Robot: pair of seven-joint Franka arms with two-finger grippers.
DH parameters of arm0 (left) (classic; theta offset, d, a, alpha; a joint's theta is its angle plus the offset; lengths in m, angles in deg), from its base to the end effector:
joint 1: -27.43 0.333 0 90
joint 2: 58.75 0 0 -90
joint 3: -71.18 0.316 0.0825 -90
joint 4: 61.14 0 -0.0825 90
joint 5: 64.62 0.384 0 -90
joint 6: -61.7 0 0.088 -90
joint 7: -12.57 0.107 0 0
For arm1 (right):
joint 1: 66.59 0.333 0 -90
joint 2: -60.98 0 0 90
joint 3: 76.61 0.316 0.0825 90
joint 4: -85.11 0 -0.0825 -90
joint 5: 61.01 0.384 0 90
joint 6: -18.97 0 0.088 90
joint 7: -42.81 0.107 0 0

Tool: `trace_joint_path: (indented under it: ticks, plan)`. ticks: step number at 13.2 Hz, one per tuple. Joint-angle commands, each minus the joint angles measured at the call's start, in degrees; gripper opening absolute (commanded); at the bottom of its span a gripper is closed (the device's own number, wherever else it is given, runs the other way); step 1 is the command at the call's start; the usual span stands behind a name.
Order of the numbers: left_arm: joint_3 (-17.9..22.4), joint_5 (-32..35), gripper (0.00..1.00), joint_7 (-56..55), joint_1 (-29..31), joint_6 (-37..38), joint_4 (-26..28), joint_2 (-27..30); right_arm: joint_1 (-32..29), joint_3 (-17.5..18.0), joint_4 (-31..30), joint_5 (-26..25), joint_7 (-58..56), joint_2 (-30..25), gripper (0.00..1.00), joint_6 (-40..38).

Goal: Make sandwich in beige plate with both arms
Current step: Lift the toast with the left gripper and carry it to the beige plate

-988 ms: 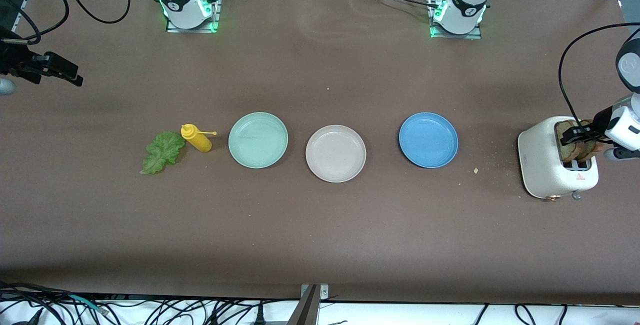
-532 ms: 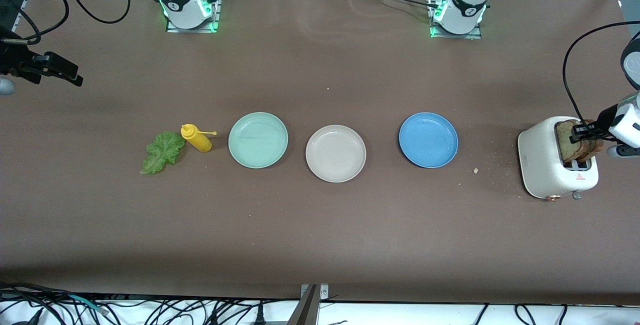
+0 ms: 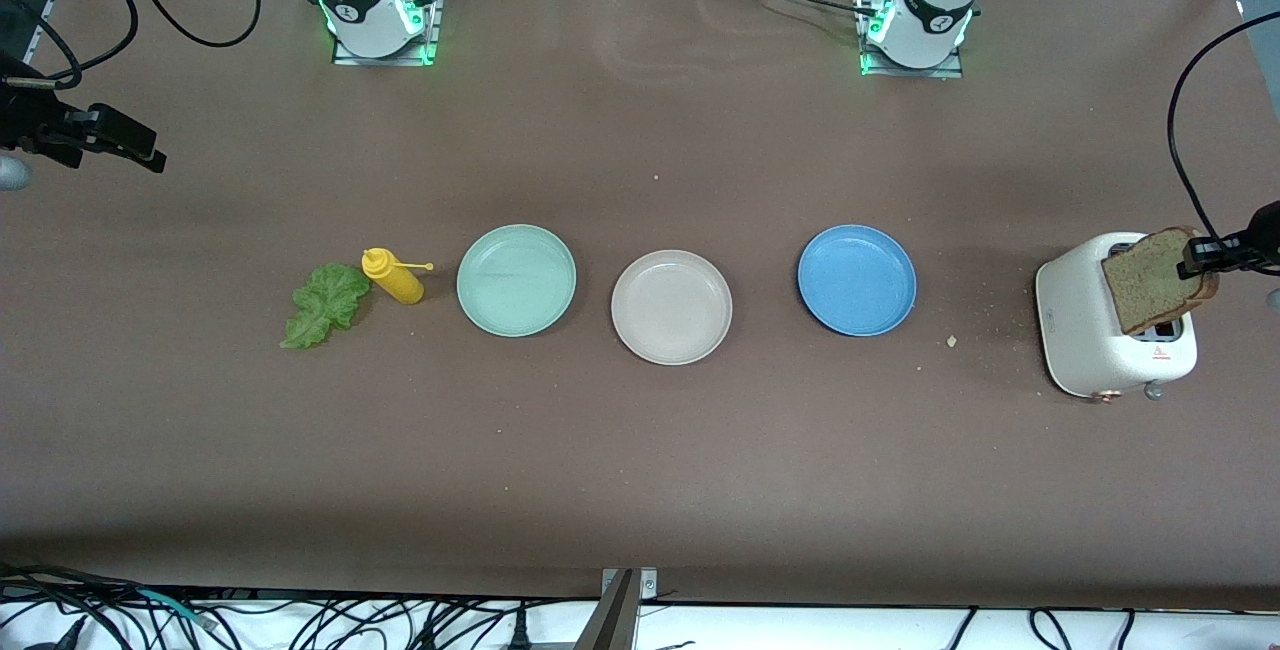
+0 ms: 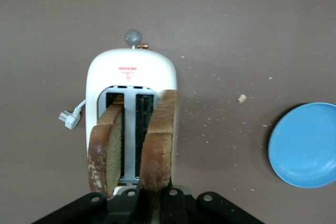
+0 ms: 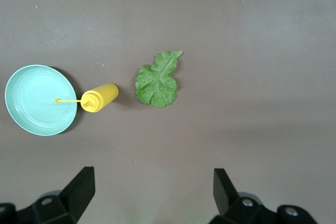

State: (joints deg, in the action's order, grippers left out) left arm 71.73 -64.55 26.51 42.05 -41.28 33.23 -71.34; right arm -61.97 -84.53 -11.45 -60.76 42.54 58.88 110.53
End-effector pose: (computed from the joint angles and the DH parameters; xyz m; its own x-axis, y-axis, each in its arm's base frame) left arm 0.5996 0.1622 0.4775 0.9975 0.0205 -0.0681 0.0215 -0.9997 0.0136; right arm 0.5417 -0.0320 0.5927 0.9973 -0.0526 -0.0509 -0.0531 -0.9985 -0.0096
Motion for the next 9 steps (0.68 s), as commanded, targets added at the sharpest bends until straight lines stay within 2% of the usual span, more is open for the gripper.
trace_joint_path:
  ticks: [1, 2, 6, 7, 9]
  plan:
    - [-0.6, -0.5, 0.0, 0.9, -3.7, 5.1, -5.3, -1.6, 0.0, -0.1, 1.5, 0.4, -0.4, 0.5, 1.0, -1.2]
    - [-0.7, -2.1, 0.0, 0.9, -4.9, 6.6, -5.9, -1.6, 0.0, -0.1, 1.5, 0.4, -0.4, 0.5, 1.0, -1.2]
    - [-2.4, -15.4, 0.0, 2.8, -9.0, 10.5, -6.0, -3.8, 0.0, -0.1, 1.5, 0.5, -0.4, 0.5, 1.0, -1.2]
    - [-2.5, -18.8, 0.0, 2.8, -10.6, 11.0, -6.0, -5.2, 0.0, -0.1, 1.5, 0.5, -0.4, 0.5, 1.0, -1.2]
    - [-2.7, -29.9, 0.0, 3.5, -11.7, 11.4, -6.0, -10.7, 0.0, -0.2, 1.5, 0.5, -0.4, 0.5, 1.0, -1.2]
